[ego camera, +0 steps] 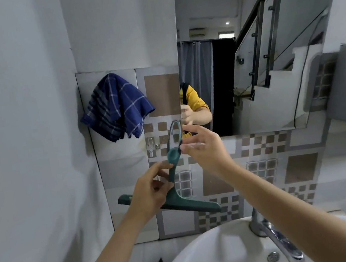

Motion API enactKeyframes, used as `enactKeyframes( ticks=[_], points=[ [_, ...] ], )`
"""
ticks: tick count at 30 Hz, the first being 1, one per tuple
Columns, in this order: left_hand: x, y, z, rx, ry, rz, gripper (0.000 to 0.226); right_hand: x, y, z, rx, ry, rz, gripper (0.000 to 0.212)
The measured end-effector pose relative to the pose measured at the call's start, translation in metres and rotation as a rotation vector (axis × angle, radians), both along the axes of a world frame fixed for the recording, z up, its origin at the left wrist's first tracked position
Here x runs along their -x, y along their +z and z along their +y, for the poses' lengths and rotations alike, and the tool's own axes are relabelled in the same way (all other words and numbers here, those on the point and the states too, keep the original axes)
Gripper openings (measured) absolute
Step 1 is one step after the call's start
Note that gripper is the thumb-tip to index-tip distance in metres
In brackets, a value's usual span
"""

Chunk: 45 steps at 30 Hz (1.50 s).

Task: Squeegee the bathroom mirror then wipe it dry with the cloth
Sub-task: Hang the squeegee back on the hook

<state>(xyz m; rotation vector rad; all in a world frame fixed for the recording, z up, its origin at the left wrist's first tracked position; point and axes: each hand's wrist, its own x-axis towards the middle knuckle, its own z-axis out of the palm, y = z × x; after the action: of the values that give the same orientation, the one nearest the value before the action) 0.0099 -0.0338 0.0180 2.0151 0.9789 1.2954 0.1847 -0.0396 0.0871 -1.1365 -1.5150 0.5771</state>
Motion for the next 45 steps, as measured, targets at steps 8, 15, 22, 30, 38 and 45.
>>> enactKeyframes(
  ticks=[8,15,22,30,38,45],
  points=[
    [0.023,-0.031,0.022,0.073,0.128,-0.104,0.041,0.047,-0.021,0.061,0.011,0.021,-0.108,0.044],
    [0.025,-0.053,0.037,0.099,0.17,-0.148,0.041,0.059,-0.04,0.083,-0.003,0.014,-0.093,0.044],
    [0.026,-0.074,0.039,0.141,0.155,-0.101,0.045,0.057,-0.063,0.086,0.084,0.007,-0.047,0.046],
    [0.031,-0.057,0.043,0.093,0.246,-0.025,0.033,0.055,-0.035,0.079,-0.116,-0.124,-0.146,0.029],
    [0.035,0.073,0.045,-0.53,0.636,-0.384,0.021,0.074,0.069,0.079,-0.495,-0.145,-0.112,0.015],
    [0.064,0.155,0.078,-0.34,0.569,-0.271,0.017,0.087,0.125,0.101,-0.318,-0.012,-0.244,0.027]
  ],
)
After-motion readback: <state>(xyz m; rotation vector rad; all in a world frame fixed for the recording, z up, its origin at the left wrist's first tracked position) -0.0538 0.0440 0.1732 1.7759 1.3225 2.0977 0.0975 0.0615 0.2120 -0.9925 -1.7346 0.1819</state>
